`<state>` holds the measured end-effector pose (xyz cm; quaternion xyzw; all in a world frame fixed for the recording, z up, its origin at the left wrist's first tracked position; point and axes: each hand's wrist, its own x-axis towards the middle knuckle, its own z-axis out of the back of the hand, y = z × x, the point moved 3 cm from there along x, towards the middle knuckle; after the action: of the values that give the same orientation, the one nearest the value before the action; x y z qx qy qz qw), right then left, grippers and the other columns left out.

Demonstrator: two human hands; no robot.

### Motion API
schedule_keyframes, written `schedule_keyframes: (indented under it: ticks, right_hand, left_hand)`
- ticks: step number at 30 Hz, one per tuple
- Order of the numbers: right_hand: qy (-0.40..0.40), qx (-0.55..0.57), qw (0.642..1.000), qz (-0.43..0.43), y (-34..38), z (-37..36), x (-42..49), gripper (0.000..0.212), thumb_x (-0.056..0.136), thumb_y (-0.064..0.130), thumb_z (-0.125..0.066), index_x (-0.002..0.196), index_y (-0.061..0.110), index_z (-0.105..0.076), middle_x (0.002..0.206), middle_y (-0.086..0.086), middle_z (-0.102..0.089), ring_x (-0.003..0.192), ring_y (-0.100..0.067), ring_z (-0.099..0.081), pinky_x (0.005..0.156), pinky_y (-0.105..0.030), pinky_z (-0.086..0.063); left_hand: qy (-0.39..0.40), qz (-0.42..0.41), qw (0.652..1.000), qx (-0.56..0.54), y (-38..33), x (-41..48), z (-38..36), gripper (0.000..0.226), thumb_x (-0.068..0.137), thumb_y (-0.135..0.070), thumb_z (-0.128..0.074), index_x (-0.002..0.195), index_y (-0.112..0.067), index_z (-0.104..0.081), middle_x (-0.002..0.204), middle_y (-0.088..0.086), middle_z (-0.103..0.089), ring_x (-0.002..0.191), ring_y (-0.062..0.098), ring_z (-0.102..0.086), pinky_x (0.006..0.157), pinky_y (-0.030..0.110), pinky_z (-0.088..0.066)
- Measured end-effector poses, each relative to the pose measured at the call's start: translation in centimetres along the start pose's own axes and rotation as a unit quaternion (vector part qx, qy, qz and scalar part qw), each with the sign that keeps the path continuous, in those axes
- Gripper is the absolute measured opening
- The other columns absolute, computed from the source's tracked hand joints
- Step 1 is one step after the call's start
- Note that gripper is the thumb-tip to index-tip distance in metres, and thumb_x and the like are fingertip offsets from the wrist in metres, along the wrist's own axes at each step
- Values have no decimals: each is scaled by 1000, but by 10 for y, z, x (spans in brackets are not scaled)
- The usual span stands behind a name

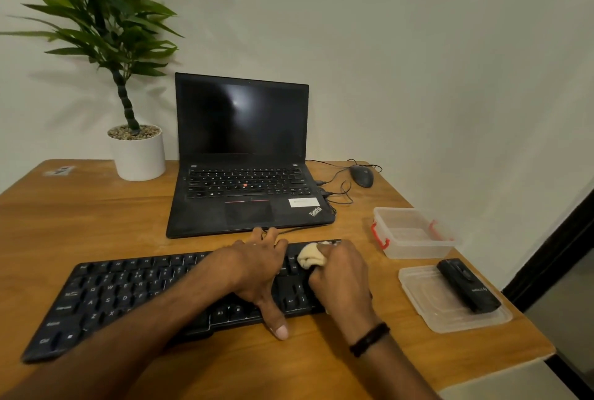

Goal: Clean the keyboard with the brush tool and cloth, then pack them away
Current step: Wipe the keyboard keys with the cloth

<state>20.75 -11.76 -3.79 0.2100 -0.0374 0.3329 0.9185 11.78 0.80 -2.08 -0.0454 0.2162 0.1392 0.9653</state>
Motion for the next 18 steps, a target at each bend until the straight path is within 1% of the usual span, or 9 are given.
schedule_keyframes:
  ticks: [3,6,8,11,13,14,16,17,18]
  right_hand:
    - [-1,-3,1000,27,7,-10,41,25,86,23,-70,111,23,-73,112,-4,-65,99,-16,-61,73,-19,-44]
    - [8,5,1000,18,4,-13,66,19,83,19,-73,101,21,-76,106,-6,-67,94,-18,-62,72,-23,-51]
    - [6,5,999,46,5,-12,62,23,84,17,-73,106,22,-76,108,-3,-66,96,-15,-60,75,-23,-51]
    - [55,34,988,139,4,-11,34,37,87,12,-69,121,28,-69,107,4,-54,99,-10,-49,75,-14,-38]
    - [70,43,990,116,-9,-5,31,40,88,14,-69,125,29,-67,113,4,-57,105,-11,-51,84,-17,-42]
    - [48,39,996,69,-17,0,36,37,88,15,-71,124,26,-68,117,1,-60,105,-13,-54,85,-21,-46]
    - [-21,26,999,-8,-26,10,45,31,87,15,-72,118,19,-70,117,-4,-60,102,-15,-56,80,-21,-47]
    - [-32,30,999,-9,-22,11,44,31,87,15,-72,118,18,-69,118,-3,-59,103,-16,-56,80,-20,-46]
    - [-13,47,999,20,-14,8,39,33,86,14,-72,119,19,-68,118,-1,-58,106,-16,-55,82,-18,-44]
  left_hand:
    - [-6,-3,1000,6,1,-3,1,145,56,-74,-86,162,-15,-4,170,10,4,155,38,-1,123,56,-21]
    - [-7,2,1000,0,3,-1,0,148,55,-75,-85,162,-16,-3,170,8,4,155,37,0,123,56,-21]
    - [-9,3,1000,-3,4,0,-1,148,54,-75,-86,162,-17,-4,169,7,1,154,37,-2,123,56,-23]
    - [-8,2,1000,-5,4,-1,-3,147,53,-75,-86,162,-18,-4,170,6,3,155,37,-1,123,56,-21]
    - [-6,4,1000,-5,2,-2,-3,146,54,-75,-85,162,-17,-4,170,7,4,155,37,0,124,56,-20]
    - [-4,5,1000,-7,1,-2,-2,147,55,-75,-85,162,-17,-3,170,7,5,155,37,2,124,56,-19]
    - [-5,8,1000,-11,-1,-1,2,148,55,-74,-85,162,-18,-1,171,7,9,156,37,5,125,57,-17]
    - [-4,9,1000,-11,-1,0,4,148,55,-74,-85,162,-18,1,171,7,10,156,37,7,125,58,-16]
    - [-3,9,1000,-12,-1,1,4,149,55,-74,-86,163,-19,1,171,8,11,156,37,8,125,58,-15]
